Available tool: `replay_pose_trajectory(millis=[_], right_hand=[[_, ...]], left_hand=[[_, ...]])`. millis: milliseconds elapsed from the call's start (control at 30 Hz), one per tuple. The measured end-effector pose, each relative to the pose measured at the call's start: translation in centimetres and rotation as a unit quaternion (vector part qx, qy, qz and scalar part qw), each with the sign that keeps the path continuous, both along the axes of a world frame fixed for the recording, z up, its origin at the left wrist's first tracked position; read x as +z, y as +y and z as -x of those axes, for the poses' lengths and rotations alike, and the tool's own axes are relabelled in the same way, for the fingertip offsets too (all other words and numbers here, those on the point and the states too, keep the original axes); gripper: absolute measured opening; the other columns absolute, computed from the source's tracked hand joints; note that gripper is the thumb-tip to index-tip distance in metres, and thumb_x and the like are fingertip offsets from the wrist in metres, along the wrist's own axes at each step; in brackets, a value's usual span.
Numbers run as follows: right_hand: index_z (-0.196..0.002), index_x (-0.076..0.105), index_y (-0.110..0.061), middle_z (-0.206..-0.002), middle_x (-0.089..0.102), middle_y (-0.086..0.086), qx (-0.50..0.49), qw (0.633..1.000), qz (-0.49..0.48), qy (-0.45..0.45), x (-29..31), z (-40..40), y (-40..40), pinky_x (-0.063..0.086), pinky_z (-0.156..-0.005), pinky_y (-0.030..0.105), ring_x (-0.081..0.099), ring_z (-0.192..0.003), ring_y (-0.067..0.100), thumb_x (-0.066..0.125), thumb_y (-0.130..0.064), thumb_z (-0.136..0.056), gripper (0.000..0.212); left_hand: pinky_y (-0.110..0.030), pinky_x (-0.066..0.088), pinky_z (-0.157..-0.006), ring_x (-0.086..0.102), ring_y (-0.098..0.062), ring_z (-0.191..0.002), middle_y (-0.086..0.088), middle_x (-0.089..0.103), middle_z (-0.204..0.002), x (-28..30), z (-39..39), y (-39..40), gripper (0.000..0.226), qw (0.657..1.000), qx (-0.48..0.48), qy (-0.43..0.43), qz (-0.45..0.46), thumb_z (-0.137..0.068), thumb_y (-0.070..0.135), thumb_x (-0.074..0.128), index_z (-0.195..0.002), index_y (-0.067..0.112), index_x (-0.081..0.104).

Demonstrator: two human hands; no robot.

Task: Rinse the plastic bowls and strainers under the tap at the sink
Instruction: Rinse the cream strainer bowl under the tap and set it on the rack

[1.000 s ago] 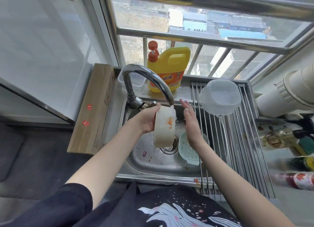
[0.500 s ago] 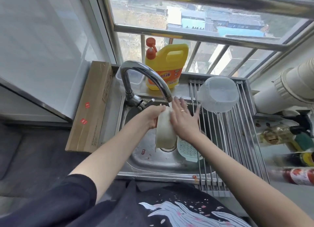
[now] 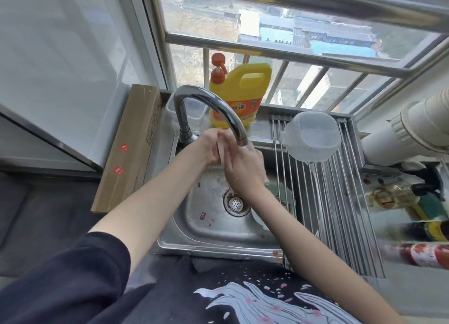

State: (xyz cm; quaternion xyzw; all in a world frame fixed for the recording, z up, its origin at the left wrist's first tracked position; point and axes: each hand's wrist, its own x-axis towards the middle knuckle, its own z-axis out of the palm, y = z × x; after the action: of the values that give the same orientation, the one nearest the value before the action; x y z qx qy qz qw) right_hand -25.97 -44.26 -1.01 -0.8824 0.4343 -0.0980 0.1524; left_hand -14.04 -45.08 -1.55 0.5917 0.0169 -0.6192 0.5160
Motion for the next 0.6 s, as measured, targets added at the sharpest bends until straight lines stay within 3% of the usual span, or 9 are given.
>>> replay_pose_trajectory(millis=[67, 100, 167, 200, 267, 333, 400, 500, 600], right_hand=[[-0.139, 0.037, -0.029, -0.118, 0.061, 0.003, -0.088, 0.993, -0.066, 0.038, 0.5, -0.6, -1.7, 0.032, -0.096, 0.041, 0.049, -0.118, 0.022, 0.032, -0.036, -0.099, 0.041], [-0.136, 0.039, -0.03, -0.113, 0.061, 0.003, -0.129, 0.98, -0.151, 0.027, 1.0, -0.7, -2.3, 0.035, -0.096, 0.04, 0.052, -0.113, 0.023, 0.037, -0.039, -0.097, 0.041], [-0.112, 0.055, -0.031, -0.108, 0.064, 0.005, -0.166, 0.937, -0.305, -0.04, 1.2, -0.6, -3.1, 0.043, -0.095, 0.039, 0.058, -0.107, 0.028, 0.045, -0.043, -0.093, 0.025], [-0.1, 0.06, -0.03, -0.105, 0.065, 0.006, -0.161, 0.932, -0.32, -0.053, 1.3, -0.5, -3.4, 0.046, -0.093, 0.038, 0.06, -0.106, 0.03, 0.048, -0.042, -0.092, 0.019], [-0.099, 0.064, -0.025, -0.104, 0.065, 0.008, -0.154, 0.932, -0.326, -0.044, 0.9, 0.0, -4.4, 0.047, -0.086, 0.035, 0.059, -0.104, 0.031, 0.045, -0.035, -0.094, 0.022], [-0.089, 0.062, -0.022, -0.085, 0.06, 0.005, -0.134, 0.92, -0.37, 0.003, 0.9, 0.8, -5.2, 0.048, -0.067, 0.034, 0.058, -0.08, 0.027, 0.04, -0.028, -0.094, 0.023], [-0.068, 0.05, -0.022, -0.058, 0.05, -0.005, -0.137, 0.883, -0.448, -0.026, 1.1, 1.4, -5.6, 0.037, -0.046, 0.024, 0.045, -0.053, 0.019, 0.043, -0.032, -0.09, 0.025], [-0.075, 0.059, -0.021, -0.061, 0.056, -0.004, -0.208, 0.761, -0.575, -0.216, 0.2, 2.4, -5.2, 0.043, -0.051, 0.021, 0.053, -0.052, 0.014, 0.047, -0.033, -0.093, 0.024], [-0.102, 0.064, -0.018, -0.084, 0.066, 0.006, -0.225, 0.672, -0.632, -0.314, -2.1, 3.9, -4.4, 0.05, -0.072, 0.033, 0.063, -0.073, 0.021, 0.053, -0.044, -0.089, 0.032]], left_hand=[[-0.029, 0.049, -0.071, 0.058, -0.019, -0.078, -0.007, 0.06, -0.088, -0.5, 1.6, 0.8, 0.03, 0.999, -0.032, -0.036, -0.003, -0.099, 0.024, 0.039, -0.089, 0.007, 0.062], [-0.035, 0.051, -0.076, 0.062, -0.025, -0.086, -0.012, 0.065, -0.095, -0.9, 2.6, 1.0, 0.029, 0.995, -0.043, -0.092, -0.021, -0.098, 0.025, 0.044, -0.092, 0.005, 0.064], [-0.04, 0.047, -0.093, 0.059, -0.033, -0.107, -0.019, 0.065, -0.112, -1.1, 4.1, 1.2, 0.036, 0.966, -0.048, -0.249, -0.059, -0.096, 0.028, 0.046, -0.105, 0.0, 0.066], [-0.038, 0.045, -0.095, 0.057, -0.034, -0.111, -0.02, 0.064, -0.116, -0.7, 4.6, 1.4, 0.04, 0.948, -0.059, -0.306, -0.065, -0.097, 0.029, 0.044, -0.109, -0.003, 0.065], [-0.033, 0.042, -0.084, 0.056, -0.032, -0.109, -0.02, 0.063, -0.113, -0.1, 4.7, 1.6, 0.041, 0.929, -0.103, -0.351, -0.054, -0.098, 0.031, 0.042, -0.102, -0.002, 0.066], [-0.031, 0.038, -0.074, 0.057, -0.031, -0.105, -0.018, 0.063, -0.106, 0.6, 4.6, 1.9, 0.036, 0.92, -0.153, -0.36, -0.04, -0.097, 0.031, 0.044, -0.084, 0.004, 0.064], [-0.035, 0.042, -0.073, 0.06, -0.032, -0.1, -0.018, 0.067, -0.104, 0.7, 4.5, 2.0, 0.035, 0.903, -0.191, -0.383, -0.019, -0.095, 0.033, 0.049, -0.086, 0.003, 0.066], [-0.035, 0.05, -0.068, 0.063, -0.022, -0.082, -0.01, 0.07, -0.092, 1.5, 3.2, 2.0, 0.037, 0.905, -0.226, -0.359, 0.026, -0.083, 0.042, 0.067, -0.092, 0.007, 0.07], [-0.04, 0.055, -0.086, 0.067, -0.021, -0.091, -0.013, 0.071, -0.103, 2.0, 1.2, 2.2, 0.054, 0.958, -0.208, -0.195, 0.046, -0.068, 0.041, 0.08, -0.106, 0.004, 0.068]])
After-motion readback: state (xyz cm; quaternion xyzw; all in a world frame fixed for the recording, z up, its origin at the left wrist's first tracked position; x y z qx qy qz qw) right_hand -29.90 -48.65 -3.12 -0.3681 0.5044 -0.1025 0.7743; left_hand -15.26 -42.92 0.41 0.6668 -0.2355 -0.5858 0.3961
